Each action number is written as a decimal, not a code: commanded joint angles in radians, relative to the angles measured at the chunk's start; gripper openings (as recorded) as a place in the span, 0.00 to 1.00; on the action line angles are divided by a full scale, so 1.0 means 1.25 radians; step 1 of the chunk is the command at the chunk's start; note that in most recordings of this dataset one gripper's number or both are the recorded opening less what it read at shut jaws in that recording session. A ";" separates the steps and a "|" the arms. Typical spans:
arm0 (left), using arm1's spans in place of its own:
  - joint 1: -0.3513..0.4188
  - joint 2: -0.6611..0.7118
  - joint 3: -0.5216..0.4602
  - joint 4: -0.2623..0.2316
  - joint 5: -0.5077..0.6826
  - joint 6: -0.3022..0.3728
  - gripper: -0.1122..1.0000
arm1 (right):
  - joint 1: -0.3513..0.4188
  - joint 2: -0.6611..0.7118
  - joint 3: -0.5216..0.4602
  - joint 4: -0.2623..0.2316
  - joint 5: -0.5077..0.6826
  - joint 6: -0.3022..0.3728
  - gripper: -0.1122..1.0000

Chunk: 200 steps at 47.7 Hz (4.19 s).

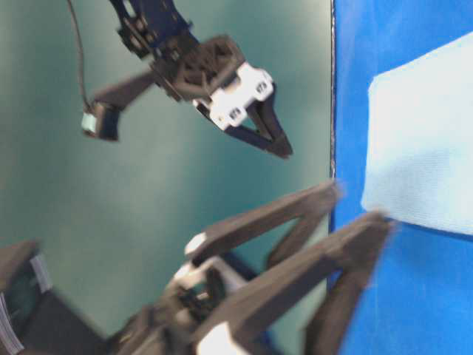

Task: Fold the light blue towel.
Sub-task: 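Lay the strip down vertically, open both grippers and retract outward, then move both grippers to the far corners of the towel strip and pinch, then pull both held corners toward the near end, folding the strip in half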

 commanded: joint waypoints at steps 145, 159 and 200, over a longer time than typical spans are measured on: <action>0.498 0.303 -0.025 -0.001 -0.248 0.039 0.12 | -0.158 0.175 0.096 -0.085 -0.101 0.144 0.13; 0.495 0.271 -0.026 -0.001 -0.242 0.043 0.12 | -0.160 0.145 0.080 -0.085 -0.064 0.142 0.13; 0.399 0.137 -0.018 -0.001 -0.064 0.079 0.12 | -0.067 -0.005 0.112 -0.065 -0.005 0.153 0.13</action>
